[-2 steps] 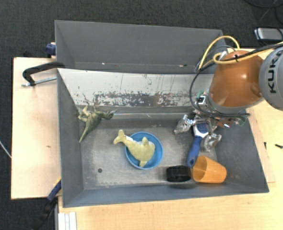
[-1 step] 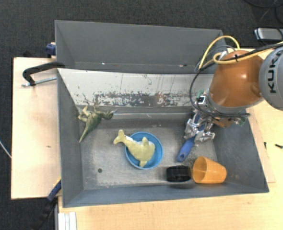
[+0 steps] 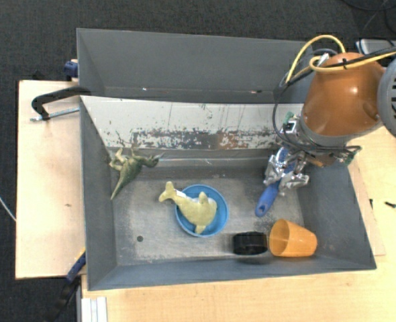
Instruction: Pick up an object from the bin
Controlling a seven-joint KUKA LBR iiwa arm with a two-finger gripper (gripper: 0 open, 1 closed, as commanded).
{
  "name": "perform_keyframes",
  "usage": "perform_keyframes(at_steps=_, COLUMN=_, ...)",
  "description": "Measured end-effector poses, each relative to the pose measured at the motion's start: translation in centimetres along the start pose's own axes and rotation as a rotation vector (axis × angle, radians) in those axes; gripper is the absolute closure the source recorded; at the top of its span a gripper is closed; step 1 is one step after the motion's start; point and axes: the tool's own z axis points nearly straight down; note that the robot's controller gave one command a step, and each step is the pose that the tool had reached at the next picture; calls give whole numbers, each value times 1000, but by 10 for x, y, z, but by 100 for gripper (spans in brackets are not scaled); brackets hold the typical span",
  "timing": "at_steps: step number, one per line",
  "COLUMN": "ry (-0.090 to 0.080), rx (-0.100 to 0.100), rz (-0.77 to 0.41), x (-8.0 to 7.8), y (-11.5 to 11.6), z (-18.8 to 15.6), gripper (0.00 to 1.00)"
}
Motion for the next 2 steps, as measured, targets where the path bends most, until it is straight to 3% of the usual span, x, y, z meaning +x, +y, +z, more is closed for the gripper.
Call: perform_keyframes(at_steps=2, ry=0, rx=1, rz=6, x=-4, y=-3, z=-76, gripper=100)
